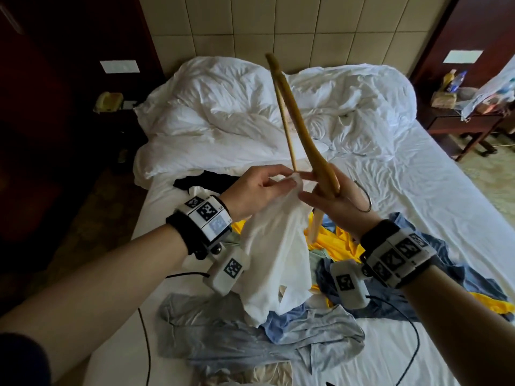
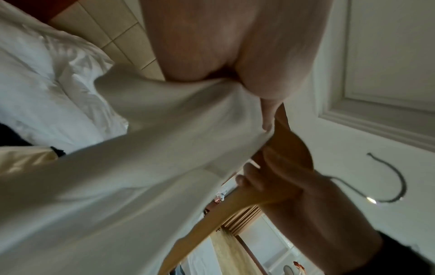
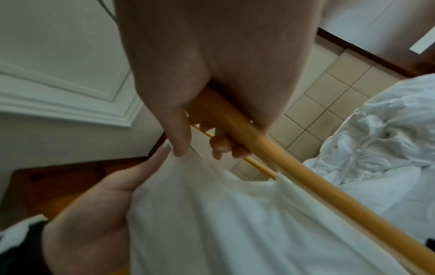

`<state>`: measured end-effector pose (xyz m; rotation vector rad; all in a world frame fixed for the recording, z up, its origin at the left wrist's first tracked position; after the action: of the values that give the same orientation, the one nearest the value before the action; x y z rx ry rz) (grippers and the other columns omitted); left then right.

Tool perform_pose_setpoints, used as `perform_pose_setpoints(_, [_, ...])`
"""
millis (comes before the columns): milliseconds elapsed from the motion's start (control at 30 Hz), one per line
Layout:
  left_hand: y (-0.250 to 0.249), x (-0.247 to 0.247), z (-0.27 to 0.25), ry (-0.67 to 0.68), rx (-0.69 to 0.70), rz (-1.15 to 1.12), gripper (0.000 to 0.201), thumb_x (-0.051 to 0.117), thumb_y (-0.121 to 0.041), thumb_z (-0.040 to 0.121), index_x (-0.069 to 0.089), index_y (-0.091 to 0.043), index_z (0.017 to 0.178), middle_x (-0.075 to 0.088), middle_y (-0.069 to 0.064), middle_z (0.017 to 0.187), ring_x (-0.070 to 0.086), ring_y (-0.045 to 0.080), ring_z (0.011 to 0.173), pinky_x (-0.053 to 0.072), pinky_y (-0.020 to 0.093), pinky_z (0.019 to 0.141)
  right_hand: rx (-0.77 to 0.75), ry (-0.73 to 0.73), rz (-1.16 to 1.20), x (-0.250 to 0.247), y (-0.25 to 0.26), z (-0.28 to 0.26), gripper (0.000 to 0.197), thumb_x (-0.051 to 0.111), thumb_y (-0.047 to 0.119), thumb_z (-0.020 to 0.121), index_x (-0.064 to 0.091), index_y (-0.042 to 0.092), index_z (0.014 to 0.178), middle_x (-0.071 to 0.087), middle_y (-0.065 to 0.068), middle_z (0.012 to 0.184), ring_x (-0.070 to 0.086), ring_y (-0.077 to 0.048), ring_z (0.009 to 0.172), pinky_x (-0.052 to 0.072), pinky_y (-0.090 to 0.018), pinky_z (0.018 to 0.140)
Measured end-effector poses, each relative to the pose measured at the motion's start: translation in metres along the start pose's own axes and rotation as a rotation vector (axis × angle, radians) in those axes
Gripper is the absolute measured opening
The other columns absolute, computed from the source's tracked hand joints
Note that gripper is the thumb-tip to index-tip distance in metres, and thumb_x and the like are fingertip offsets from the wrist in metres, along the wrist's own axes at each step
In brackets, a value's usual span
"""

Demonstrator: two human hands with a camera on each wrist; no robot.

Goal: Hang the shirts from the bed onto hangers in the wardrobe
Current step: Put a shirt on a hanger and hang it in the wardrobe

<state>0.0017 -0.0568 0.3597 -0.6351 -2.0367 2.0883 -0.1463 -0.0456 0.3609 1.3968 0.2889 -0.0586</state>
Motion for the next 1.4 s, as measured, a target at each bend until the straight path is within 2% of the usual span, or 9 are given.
perform_pose_setpoints(200, [-0.030,-0.020,0.001,-0.116,0.102,0.144,0.011,0.065,-0.006,0.093,0.073,-0.011,0.099,0.065,-0.002,0.066,0.057,0.005,0.064,0.043,0.010,0.060,0.000,0.069,-0.038,0.015,0.017,0.015,0.050,0.081,0.033,0.066,0.061,0.006,0.103,0.064,-0.027,0.095,0.062,-0.041,0.083,0.053,-0.058,0.078])
perform_pose_setpoints(367, [-0.061,-0.045,0.002,-0.118,0.252,0.325,0.013,0.074,-0.010,0.087,0.072,-0.015,0.099,0.072,-0.005,0.087,0.067,-0.003,0.083,0.049,0.014,0.082,0.037,0.149,-0.099,0.019,0.019,0.020,0.031,0.078,0.011,0.081,0.063,-0.003,0.105,0.062,-0.010,0.080,0.056,-0.012,0.068,0.048,-0.034,0.065])
perform_pose_setpoints(500, [-0.053,-0.056,-0.001,0.045,0.063,0.696,0.023,0.083,-0.040,0.076,0.070,-0.021,0.077,0.068,-0.006,0.068,0.062,0.004,0.063,0.046,0.021,0.060,-0.032,0.005,-0.097,0.004,0.038,0.034,0.016,0.075,0.026,0.076,0.064,0.017,0.083,0.056,0.003,0.071,0.053,-0.015,0.067,0.045,-0.039,0.067])
perform_pose_setpoints(667, [-0.025,-0.055,-0.006,0.257,-0.062,1.022,0.029,0.080,-0.034,0.079,0.057,-0.027,0.062,0.059,-0.008,0.055,0.053,0.000,0.051,0.040,0.021,0.052,-0.076,-0.050,-0.023,0.003,0.044,0.036,0.013,0.071,0.026,0.074,0.062,0.024,0.083,0.057,0.002,0.075,0.055,-0.020,0.073,0.047,-0.043,0.072])
perform_pose_setpoints(900, [-0.018,-0.090,-0.010,-0.316,0.380,0.711,0.046,0.087,-0.019,0.072,0.059,-0.006,0.106,0.054,0.007,0.115,0.052,0.014,0.103,0.041,0.016,0.084,0.001,-0.081,0.168,-0.007,0.032,0.035,0.016,0.065,-0.002,0.086,0.057,0.011,0.084,0.052,-0.005,0.073,0.051,-0.020,0.068,0.044,-0.033,0.063])
perform_pose_setpoints(1033, [0.061,-0.061,0.001,-0.183,0.061,0.304,0.091,0.091,-0.009,0.065,0.034,-0.020,0.135,0.049,0.002,0.135,0.055,0.015,0.121,0.048,0.030,0.101,-0.016,-0.029,0.253,0.002,0.049,0.037,0.012,0.066,0.010,0.079,0.058,0.012,0.086,0.051,-0.007,0.074,0.050,-0.027,0.071,0.044,-0.036,0.060])
perform_pose_setpoints(1133, [0.116,-0.037,0.013,-0.067,-0.142,0.534,0.083,0.089,-0.023,0.071,0.043,-0.012,0.139,0.056,0.003,0.131,0.053,0.019,0.125,0.042,0.025,0.101,-0.029,0.004,0.295,0.005,0.063,0.038,0.012,0.067,0.010,0.078,0.060,0.013,0.088,0.051,-0.011,0.080,0.051,-0.029,0.077,0.042,-0.042,0.068])
perform_pose_setpoints(1300, [0.143,-0.017,0.015,-0.162,-0.209,0.605,0.029,0.071,-0.029,0.090,0.072,-0.002,0.100,0.071,0.017,0.104,0.063,0.032,0.103,0.044,0.032,0.083,-0.041,-0.062,0.347,-0.020,0.068,0.035,0.015,0.067,-0.002,0.086,0.061,0.011,0.091,0.059,-0.004,0.078,0.058,-0.028,0.079,0.048,-0.047,0.073])
perform_pose_setpoints(1400, [0.138,-0.039,0.014,-0.228,-0.221,0.569,0.037,0.065,-0.042,0.090,0.071,-0.006,0.084,0.071,0.020,0.088,0.067,0.031,0.088,0.046,0.036,0.072,-0.061,-0.173,0.241,-0.052,0.055,0.031,0.019,0.062,-0.006,0.089,0.061,0.013,0.088,0.059,0.000,0.075,0.056,-0.025,0.075,0.049,-0.040,0.070])
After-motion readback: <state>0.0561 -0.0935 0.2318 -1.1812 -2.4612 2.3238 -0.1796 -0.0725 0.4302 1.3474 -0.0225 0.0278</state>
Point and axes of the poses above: each hand's wrist, its own z-axis towards the middle knuckle, its own x-axis out of the palm, y = z × x, the point moved 8 cm from there along z, towards the middle knuckle
